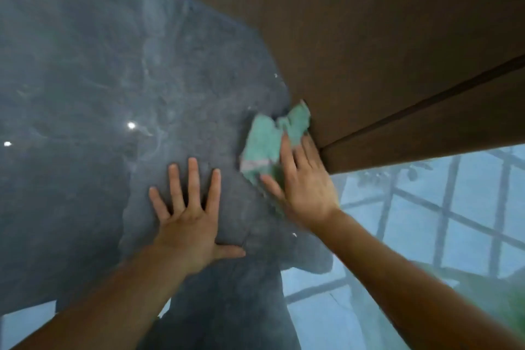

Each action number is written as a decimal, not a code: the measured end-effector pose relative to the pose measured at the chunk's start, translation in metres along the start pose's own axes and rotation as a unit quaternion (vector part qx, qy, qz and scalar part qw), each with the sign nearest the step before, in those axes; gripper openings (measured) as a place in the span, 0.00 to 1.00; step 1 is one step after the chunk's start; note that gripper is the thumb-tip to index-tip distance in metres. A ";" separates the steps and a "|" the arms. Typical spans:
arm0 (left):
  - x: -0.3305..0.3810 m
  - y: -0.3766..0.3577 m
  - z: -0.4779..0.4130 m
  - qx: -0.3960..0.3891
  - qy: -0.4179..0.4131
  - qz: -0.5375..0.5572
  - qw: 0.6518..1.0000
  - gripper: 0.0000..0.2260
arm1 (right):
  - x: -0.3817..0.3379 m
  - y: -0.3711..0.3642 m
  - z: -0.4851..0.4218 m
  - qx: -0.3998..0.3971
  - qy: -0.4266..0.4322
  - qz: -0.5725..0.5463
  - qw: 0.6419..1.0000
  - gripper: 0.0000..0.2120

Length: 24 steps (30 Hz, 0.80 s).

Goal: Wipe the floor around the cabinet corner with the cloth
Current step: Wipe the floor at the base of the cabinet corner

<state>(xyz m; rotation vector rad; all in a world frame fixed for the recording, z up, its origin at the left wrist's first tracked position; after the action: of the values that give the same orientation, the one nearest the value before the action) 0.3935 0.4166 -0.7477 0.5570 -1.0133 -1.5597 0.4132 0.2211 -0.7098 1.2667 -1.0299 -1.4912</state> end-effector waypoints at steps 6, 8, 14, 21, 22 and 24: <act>-0.003 0.003 0.002 -0.015 -0.002 -0.007 1.000 0.65 | 0.023 -0.023 0.156 -0.089 -0.036 0.029 0.995 0.44; -0.004 0.002 0.002 -0.019 -0.003 -0.010 1.000 0.65 | -0.003 -0.019 0.094 -0.036 -0.004 0.003 0.999 0.43; -0.009 -0.003 0.002 -0.002 0.003 -0.018 1.000 0.66 | -0.069 0.000 -0.186 0.041 -0.003 0.012 0.999 0.41; -0.007 -0.002 0.003 -0.006 0.014 -0.022 1.000 0.66 | -0.028 0.007 -0.111 0.020 0.031 -0.013 0.999 0.38; -0.007 -0.002 0.003 -0.013 0.017 -0.019 1.000 0.66 | -0.016 0.006 -0.070 0.016 0.021 -0.020 0.999 0.37; -0.004 -0.001 0.004 -0.018 0.015 -0.008 1.000 0.66 | 0.007 0.003 0.008 0.015 -0.001 -0.016 1.000 0.37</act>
<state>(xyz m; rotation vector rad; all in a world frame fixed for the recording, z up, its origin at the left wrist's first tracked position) 0.3910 0.4219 -0.7478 0.5635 -0.9586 -1.5766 0.4051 0.2139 -0.7072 1.3087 -1.0402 -1.5060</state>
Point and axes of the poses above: each hand's wrist, its own z-axis away from the middle knuckle, its own y-axis out of the back of the hand, x = y × z, the point moved 7 cm from there along -z, towards the middle knuckle, and after that the axes turned 9 degrees about x, right-handed, at the moved point
